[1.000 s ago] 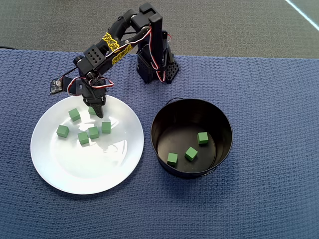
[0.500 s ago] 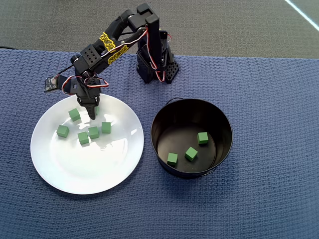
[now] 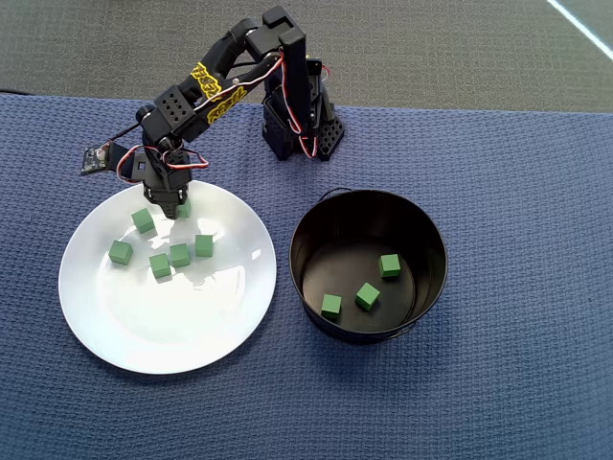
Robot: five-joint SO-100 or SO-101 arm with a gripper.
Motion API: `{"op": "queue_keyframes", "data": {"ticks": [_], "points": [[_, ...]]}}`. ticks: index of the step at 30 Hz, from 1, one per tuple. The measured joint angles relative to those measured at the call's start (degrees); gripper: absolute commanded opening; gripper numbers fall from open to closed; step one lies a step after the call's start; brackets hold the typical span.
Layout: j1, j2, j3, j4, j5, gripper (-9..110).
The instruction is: Pick up the green cubes from the white plate and place them in the black recipient
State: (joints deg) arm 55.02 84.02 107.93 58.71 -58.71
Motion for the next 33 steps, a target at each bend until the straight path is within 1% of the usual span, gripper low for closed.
{"op": "queue_keyframes", "data": {"ticks": [5, 11, 18, 26, 33], "points": [[-0.4, 0.0, 0.2, 0.0, 1.8, 0], [-0.9, 4.2, -2.3, 4.7, 11.3, 0], [-8.4, 15.2, -6.9, 16.3, 21.4, 0], [-21.5, 24.9, -13.0, 24.5, 35.0, 0], [-43.8, 29.4, -15.2, 26.5, 48.0, 0]]}}
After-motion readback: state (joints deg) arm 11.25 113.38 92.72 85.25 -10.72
